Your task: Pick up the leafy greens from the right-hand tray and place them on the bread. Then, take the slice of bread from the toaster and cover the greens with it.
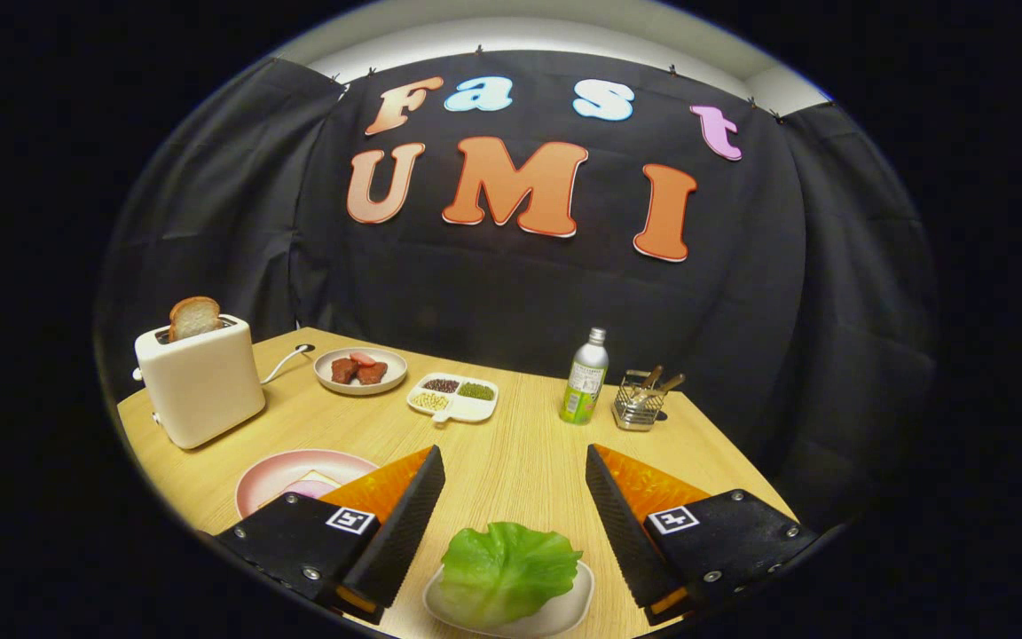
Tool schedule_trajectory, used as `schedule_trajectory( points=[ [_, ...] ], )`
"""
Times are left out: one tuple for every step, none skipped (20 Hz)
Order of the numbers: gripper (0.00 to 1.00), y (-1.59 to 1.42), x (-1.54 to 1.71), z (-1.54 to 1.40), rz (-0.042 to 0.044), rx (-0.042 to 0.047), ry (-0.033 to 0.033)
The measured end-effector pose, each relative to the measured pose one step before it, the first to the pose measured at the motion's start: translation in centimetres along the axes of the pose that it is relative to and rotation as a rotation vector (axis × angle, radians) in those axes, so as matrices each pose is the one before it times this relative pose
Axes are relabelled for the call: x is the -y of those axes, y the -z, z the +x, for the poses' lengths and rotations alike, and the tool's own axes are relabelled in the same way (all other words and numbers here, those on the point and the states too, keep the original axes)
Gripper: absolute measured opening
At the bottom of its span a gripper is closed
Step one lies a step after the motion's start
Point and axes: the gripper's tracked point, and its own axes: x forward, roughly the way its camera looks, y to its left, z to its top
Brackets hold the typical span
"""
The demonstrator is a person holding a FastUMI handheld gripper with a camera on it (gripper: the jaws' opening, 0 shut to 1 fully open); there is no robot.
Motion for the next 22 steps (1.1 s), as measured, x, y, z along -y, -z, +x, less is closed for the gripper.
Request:
schedule_trajectory(
  points=[
    [0.96, 0.878, 0.19, 0.251, 0.00408, -0.03426, 0.00774],
    [0.96, 0.764, 0.253, 0.299, 0.00427, -0.03562, 0.00672],
    [0.96, 0.91, 0.264, 0.375, 0.00435, -0.03345, 0.01405],
    [0.96, 0.751, 0.434, 0.463, 0.00635, -0.03002, 0.02035],
    [0.96, 0.775, 0.159, 0.166, -0.00117, -0.03159, 0.01053],
    [0.96, 0.692, -0.095, 0.203, 0.00036, -0.0292, -0.00001],
    [0.96, 0.726, -0.21, 0.043, 0.00374, -0.02782, -0.00561],
    [0.95, 0.774, -0.286, 0.155, 0.00607, -0.02987, -0.01043],
    [0.94, 0.774, -0.239, 0.181, 0.00827, -0.03083, -0.00849],
    [0.94, 0.768, -0.171, 0.228, 0.00934, -0.03206, -0.00601],
    [0.94, 0.79, -0.131, 0.192, 0.00982, -0.03328, -0.00413],
    [0.94, 0.727, -0.097, 0.348, 0.01202, -0.03418, -0.00221],
    [0.93, 0.88, -0.269, 0.036, 0.00908, -0.04441, -0.00586],
    [0.92, 0.497, -0.404, -0.04, -0.01329, -0.02509, -0.01567],
    [0.92, 0.368, -0.096, -0.035, -0.02328, -0.02182, -0.00105],
    [0.91, 0.412, -0.074, -0.113, -0.02968, -0.02507, -0.00215],
    [0.91, 0.293, -0.221, -0.191, -0.00649, -0.02385, -0.00688],
    [0.91, 0.349, -0.291, 0.085, 0.00892, -0.02846, -0.01491],
    [0.91, 0.662, -0.105, 0.123, 0.01361, -0.03589, 0.00254],
    [0.91, 0.673, 0.166, 0.165, -0.0056, -0.03396, 0.01707],
    [0.91, 0.301, 0.211, 0.179, -0.0108, -0.01285, 0.00594],
    [0.91, 0.21, 0.054, 0.066, -0.00141, -0.01244, 0.00628]
  ],
)
